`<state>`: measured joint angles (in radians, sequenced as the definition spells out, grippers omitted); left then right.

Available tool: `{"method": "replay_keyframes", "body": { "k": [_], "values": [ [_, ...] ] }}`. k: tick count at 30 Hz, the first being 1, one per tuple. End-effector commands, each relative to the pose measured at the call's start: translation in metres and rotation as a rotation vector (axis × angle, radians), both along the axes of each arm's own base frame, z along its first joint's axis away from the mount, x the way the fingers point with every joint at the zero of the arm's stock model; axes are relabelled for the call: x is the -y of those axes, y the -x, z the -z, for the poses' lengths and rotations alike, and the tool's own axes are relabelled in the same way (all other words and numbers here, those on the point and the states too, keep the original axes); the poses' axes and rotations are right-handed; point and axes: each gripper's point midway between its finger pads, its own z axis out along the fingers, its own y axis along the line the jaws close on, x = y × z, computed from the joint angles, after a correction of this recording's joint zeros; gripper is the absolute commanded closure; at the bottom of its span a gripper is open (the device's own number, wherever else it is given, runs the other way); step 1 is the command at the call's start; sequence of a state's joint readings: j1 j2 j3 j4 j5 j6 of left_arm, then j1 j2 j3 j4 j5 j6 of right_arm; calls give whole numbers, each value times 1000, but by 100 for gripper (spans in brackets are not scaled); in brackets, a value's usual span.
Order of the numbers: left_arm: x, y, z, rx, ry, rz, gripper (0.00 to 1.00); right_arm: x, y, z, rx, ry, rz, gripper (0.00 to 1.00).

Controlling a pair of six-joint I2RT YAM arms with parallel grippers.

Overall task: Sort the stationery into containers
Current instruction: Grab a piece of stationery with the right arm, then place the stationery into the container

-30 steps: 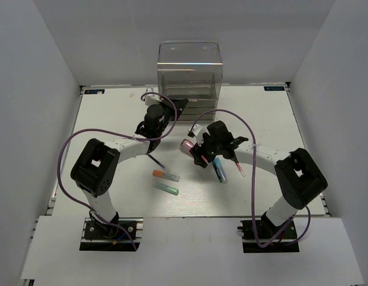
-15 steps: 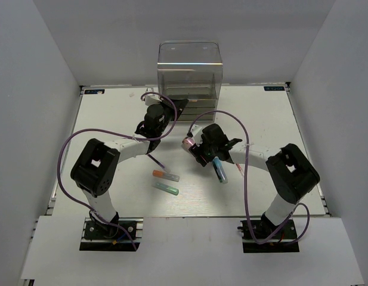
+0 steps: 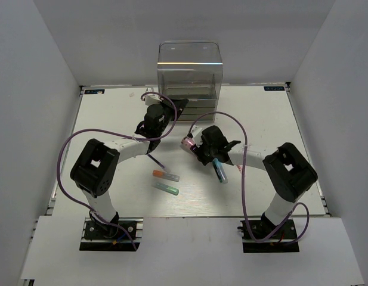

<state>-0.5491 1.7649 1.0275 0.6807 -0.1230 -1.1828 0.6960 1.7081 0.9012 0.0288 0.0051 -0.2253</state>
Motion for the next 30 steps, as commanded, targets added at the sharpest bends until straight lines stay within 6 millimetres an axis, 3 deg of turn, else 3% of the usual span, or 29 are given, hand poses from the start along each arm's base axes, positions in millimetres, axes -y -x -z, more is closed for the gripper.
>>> {"method": "replay_keyframes", "body": {
  "k": [1,5,7,11,14,19,30],
  "values": [
    [-6,8,-76,161,54,-2,95,-7,-9,-39,133,-65,-29,96],
    [-6,8,-76,161,54,-2,95,-6,-15,-79,253,-104,-51,100],
    [-6,8,-76,161,54,-2,95,-5,-17,-88,284,-98,-63,100],
    [-7,10,-76,161,54,-2,95,-4,-27,-125,378,-114,-69,100],
    [-8,9,-76,160,54,-12,95,-7,-31,-137,401,-122,-66,100],
    [-9,11,-81,168,59,-12,95,-1,-36,-141,431,-99,-44,100],
    [-10,11,-85,172,51,-13,96,11,-70,-208,647,-123,50,100]
  ]
}}
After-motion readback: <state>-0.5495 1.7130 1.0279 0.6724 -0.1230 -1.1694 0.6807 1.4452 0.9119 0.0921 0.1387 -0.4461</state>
